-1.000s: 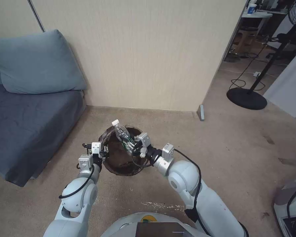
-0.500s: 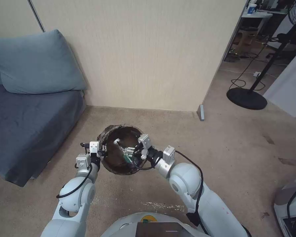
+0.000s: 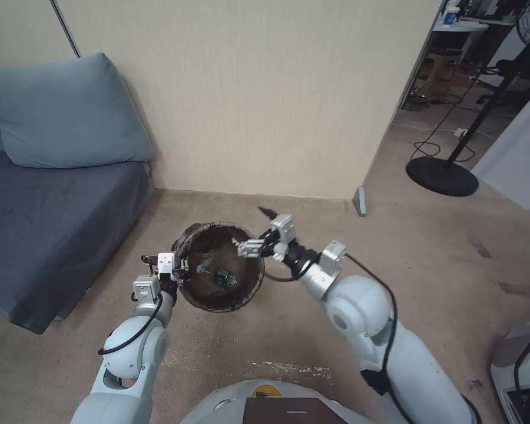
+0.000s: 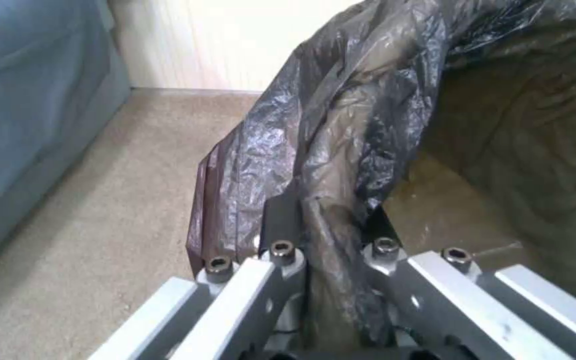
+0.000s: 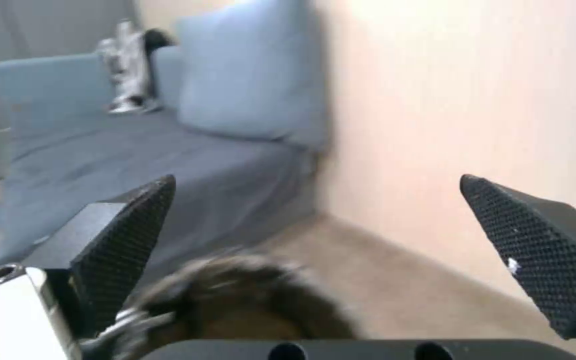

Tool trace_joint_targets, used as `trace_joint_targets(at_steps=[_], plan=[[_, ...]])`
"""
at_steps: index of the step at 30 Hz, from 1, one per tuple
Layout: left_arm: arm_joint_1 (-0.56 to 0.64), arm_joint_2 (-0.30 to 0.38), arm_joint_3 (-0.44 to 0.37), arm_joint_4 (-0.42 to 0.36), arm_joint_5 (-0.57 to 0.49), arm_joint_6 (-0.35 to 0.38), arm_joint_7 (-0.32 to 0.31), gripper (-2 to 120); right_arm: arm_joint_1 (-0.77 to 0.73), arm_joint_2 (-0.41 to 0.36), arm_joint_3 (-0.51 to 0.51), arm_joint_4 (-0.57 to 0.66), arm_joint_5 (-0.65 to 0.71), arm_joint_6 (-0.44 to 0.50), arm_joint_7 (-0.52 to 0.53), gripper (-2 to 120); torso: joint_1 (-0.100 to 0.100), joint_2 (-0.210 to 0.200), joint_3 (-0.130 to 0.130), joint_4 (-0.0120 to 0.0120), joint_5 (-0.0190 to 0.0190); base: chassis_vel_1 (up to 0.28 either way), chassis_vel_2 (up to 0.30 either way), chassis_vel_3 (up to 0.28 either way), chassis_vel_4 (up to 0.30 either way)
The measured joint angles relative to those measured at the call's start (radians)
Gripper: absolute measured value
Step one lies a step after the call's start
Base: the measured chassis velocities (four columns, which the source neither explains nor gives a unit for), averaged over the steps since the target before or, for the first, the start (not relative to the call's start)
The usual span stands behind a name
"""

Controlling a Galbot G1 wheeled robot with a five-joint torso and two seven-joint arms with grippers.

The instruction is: Pick up the trash bin, then pick up the garbage from the floor and place it into the trash bin.

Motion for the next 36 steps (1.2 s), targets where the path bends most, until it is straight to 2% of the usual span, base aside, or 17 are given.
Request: trace_joint_targets(at_steps=[3,7,10,11,14,16,19,23,25,30,36], plan=[[0.000,0.000,-0.007,0.002,-0.003,0.000,0.002,3,-0.006,-0.038,0.047,0.023,0.023,0.006,0.050,100,0.000,0.000,0.000,0.0001,-0.0001,0.000,0.000,0.000,0.000],[-0.001,0.000,-0.015,0.006,-0.005,0.000,0.004,3,-0.054,-0.050,0.125,0.038,0.021,0.026,0.075,100,0.000,0.000,0.000,0.0002,-0.0001,0.000,0.000,0.000,0.000],[-0.001,0.000,-0.023,0.007,-0.005,0.000,0.006,3,-0.162,0.005,0.233,0.048,-0.031,0.056,0.076,100,0.000,0.000,0.000,-0.0003,0.0000,0.000,0.000,0.000,0.000],[-0.001,0.000,-0.023,0.007,-0.005,0.000,0.006,3,-0.162,0.005,0.233,0.048,-0.031,0.056,0.076,100,0.000,0.000,0.000,-0.0003,0.0000,0.000,0.000,0.000,0.000],[-0.001,0.001,-0.031,0.009,-0.004,0.000,0.009,3,-0.253,0.081,0.302,0.034,-0.183,0.144,0.066,100,0.000,0.000,0.000,-0.0001,-0.0002,0.000,0.000,0.000,0.000],[-0.002,0.000,-0.033,0.010,-0.003,-0.001,0.011,3,-0.271,0.097,0.314,0.028,-0.217,0.168,0.062,100,0.000,0.000,0.000,-0.0001,0.0000,0.000,0.000,0.000,0.000],[-0.002,-0.002,-0.054,0.009,-0.002,-0.001,0.018,3,-0.352,0.171,0.362,0.002,-0.336,0.284,0.058,100,0.000,0.000,0.000,0.0002,-0.0001,0.000,0.000,0.000,0.000],[-0.002,-0.001,-0.061,0.007,-0.002,-0.002,0.019,3,-0.403,0.208,0.389,-0.012,-0.380,0.352,0.053,100,0.000,0.000,0.000,0.0000,-0.0002,0.000,0.000,0.000,0.000],[0.001,0.000,-0.065,0.005,0.000,-0.004,0.022,3,-0.492,0.267,0.430,-0.042,-0.434,0.489,0.056,100,0.000,0.000,0.000,0.0001,-0.0002,0.000,0.000,0.000,0.000],[0.004,-0.011,-0.065,0.001,0.012,-0.007,0.024,3,-0.603,0.317,0.450,-0.057,-0.444,0.585,0.080,100,0.000,0.000,0.000,-0.0002,-0.0003,0.000,0.000,0.000,0.000],[0.006,-0.021,-0.064,-0.007,0.023,-0.007,0.022,3,-0.653,0.322,0.466,-0.052,-0.437,0.604,0.082,100,0.000,0.000,0.000,0.0003,-0.0002,0.000,0.000,0.000,0.000]])
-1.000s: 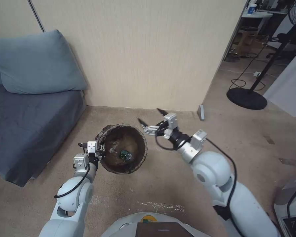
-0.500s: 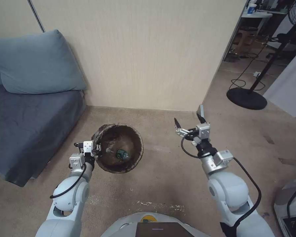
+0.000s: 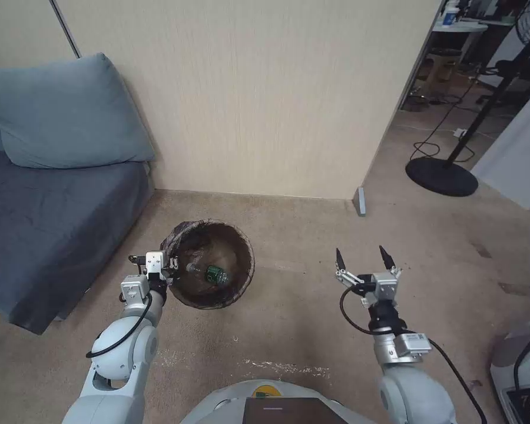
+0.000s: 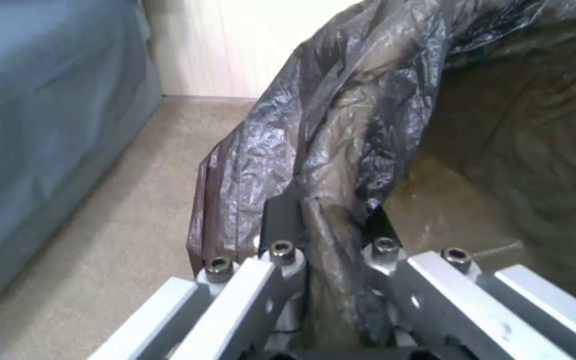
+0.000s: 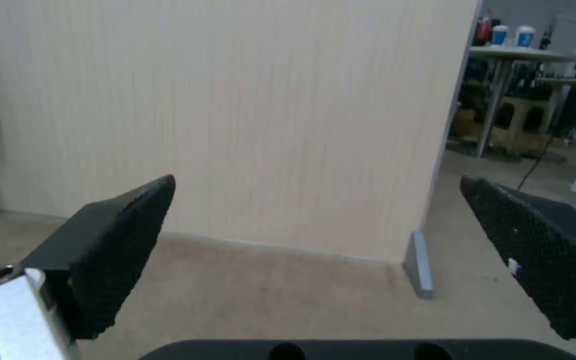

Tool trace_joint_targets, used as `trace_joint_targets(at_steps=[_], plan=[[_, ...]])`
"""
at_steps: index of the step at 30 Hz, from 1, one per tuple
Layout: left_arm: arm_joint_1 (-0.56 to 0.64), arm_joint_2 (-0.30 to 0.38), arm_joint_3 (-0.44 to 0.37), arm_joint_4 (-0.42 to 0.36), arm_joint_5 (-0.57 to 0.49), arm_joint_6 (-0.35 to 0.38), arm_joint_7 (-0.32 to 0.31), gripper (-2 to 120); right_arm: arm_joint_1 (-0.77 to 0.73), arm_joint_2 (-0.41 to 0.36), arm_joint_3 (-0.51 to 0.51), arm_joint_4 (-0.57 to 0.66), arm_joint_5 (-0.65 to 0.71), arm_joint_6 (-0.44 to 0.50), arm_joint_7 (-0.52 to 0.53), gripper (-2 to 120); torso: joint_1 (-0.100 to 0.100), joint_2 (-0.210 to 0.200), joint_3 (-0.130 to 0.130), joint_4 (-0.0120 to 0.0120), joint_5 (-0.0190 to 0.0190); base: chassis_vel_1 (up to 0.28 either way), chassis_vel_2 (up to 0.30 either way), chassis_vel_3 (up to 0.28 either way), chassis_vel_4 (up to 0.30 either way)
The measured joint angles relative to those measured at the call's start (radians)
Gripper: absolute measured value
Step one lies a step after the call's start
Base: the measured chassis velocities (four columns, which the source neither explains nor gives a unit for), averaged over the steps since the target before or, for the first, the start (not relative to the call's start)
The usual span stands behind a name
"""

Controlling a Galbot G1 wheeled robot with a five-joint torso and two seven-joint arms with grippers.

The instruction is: Pick up the trash bin, then pick up the garbage from the floor and place it into the trash bin.

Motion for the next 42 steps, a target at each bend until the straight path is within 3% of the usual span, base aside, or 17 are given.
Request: trace_joint_targets(at_steps=[21,42], plan=[[0.021,0.011,0.007,-0.018,0.014,0.020,0.003,3,-0.081,-0.007,0.077,0.039,0.070,0.026,-0.033,100,0.000,0.000,0.000,-0.0002,-0.0001,0.000,0.000,0.000,0.000],[0.039,0.013,0.000,-0.034,0.018,0.008,0.023,3,-0.117,0.001,0.070,0.051,0.084,0.058,-0.033,100,0.000,0.000,0.000,-0.0002,-0.0001,0.043,0.045,0.048,0.046]])
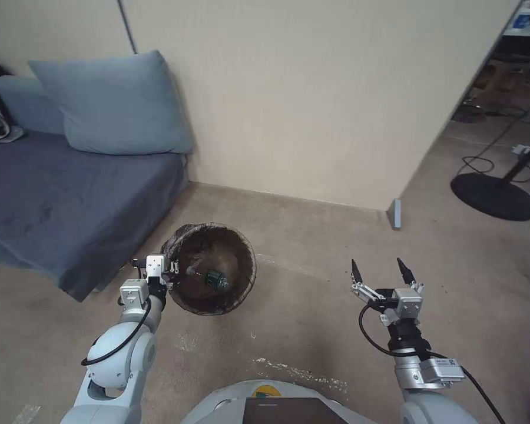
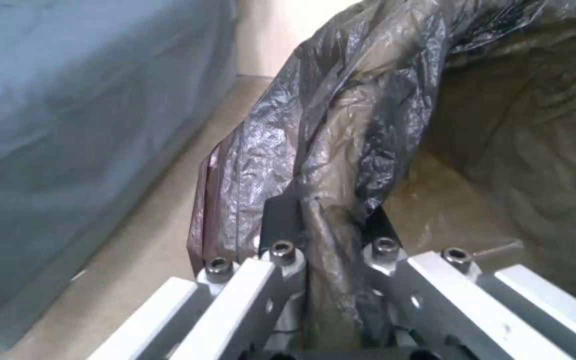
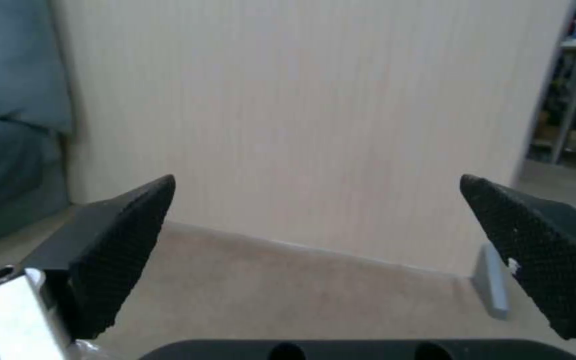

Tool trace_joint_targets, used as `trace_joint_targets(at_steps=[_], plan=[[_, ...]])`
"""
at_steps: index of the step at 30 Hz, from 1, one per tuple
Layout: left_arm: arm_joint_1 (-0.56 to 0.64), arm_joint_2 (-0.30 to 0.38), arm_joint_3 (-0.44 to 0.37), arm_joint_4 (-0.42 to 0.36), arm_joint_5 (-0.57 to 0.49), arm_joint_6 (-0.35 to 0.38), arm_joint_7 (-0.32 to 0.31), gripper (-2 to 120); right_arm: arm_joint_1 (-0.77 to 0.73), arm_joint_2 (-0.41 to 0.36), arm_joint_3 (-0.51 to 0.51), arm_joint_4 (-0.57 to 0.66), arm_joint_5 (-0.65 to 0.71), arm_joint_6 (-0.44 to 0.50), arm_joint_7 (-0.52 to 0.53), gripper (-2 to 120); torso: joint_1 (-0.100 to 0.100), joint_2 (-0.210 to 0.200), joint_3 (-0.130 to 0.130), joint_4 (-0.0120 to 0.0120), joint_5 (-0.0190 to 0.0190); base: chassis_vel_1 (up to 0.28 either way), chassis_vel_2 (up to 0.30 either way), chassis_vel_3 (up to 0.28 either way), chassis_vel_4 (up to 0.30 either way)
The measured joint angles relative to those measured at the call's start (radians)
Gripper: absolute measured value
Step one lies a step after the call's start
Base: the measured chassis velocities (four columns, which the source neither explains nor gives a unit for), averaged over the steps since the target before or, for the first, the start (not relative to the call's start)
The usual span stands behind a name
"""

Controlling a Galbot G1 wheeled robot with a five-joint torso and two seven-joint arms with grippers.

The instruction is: Pick up the trash bin, then pick up the garbage from the floor and place it into the trash bin.

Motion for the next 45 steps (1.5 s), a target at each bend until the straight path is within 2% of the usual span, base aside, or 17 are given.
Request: trace_joint_targets(at_steps=[22,45], plan=[[0.009,-0.011,0.006,-0.016,0.031,-0.007,0.017,3,-0.011,0.008,-0.009,0.017,0.003,0.003,0.023,100,0.000,0.000,0.000,0.0000,0.0000,0.090,0.086,0.088,0.087],[0.004,-0.008,0.003,-0.009,0.020,-0.019,-0.002,3,-0.023,0.011,-0.025,0.015,-0.012,0.003,0.067,100,0.000,0.000,0.000,-0.0001,0.0000,0.102,0.101,0.103,0.102]])
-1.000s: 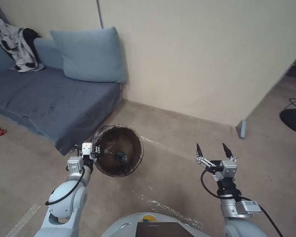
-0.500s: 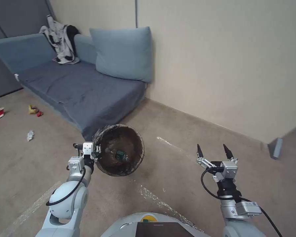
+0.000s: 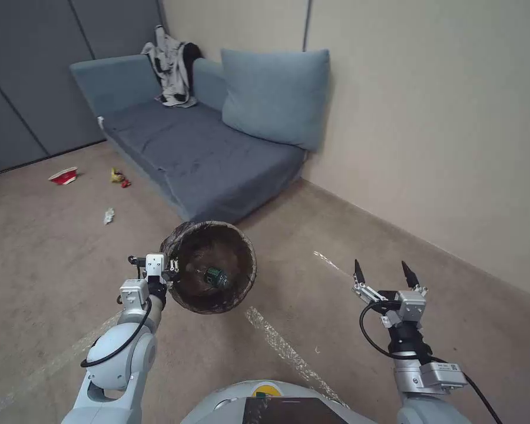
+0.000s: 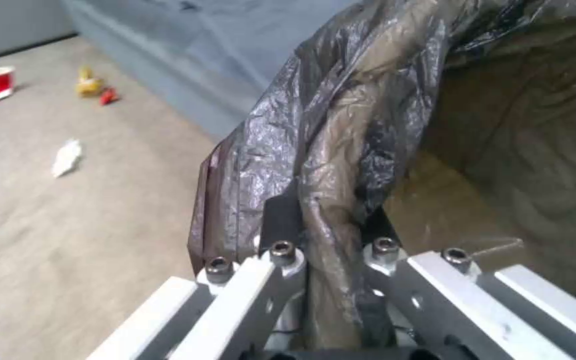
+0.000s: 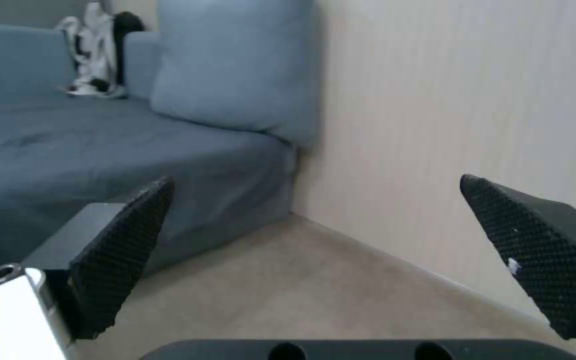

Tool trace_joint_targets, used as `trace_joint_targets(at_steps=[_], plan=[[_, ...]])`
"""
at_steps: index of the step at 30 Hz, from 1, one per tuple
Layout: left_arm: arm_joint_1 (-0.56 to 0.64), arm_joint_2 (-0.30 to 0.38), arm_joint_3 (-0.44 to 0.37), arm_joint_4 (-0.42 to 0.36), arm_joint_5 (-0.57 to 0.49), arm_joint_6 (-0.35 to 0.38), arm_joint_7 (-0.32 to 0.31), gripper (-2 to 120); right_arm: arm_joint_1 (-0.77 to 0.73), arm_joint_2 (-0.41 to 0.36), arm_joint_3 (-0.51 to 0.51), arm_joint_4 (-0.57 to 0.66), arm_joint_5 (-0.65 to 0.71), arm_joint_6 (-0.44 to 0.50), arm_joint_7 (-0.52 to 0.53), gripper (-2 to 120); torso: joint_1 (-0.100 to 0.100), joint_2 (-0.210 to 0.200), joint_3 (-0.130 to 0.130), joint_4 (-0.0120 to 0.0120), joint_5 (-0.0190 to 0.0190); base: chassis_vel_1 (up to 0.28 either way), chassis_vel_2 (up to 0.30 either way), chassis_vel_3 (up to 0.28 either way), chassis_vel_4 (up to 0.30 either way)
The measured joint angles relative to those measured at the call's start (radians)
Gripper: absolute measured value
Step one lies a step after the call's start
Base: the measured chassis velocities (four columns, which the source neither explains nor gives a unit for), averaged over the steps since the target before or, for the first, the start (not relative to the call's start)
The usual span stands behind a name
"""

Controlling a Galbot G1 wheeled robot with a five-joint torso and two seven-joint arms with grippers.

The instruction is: Pick up the trash bin, then pick up the garbage from the floor and place it into the trash bin.

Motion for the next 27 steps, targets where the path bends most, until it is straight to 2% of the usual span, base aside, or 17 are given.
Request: trace_joint_targets(at_steps=[27], plan=[[0.002,0.000,-0.005,0.004,-0.015,-0.034,-0.011,3,0.028,-0.001,-0.012,-0.029,-0.028,-0.029,0.032,100,0.000,0.000,0.000,0.0000,0.0000,0.107,0.103,0.108,0.106]])
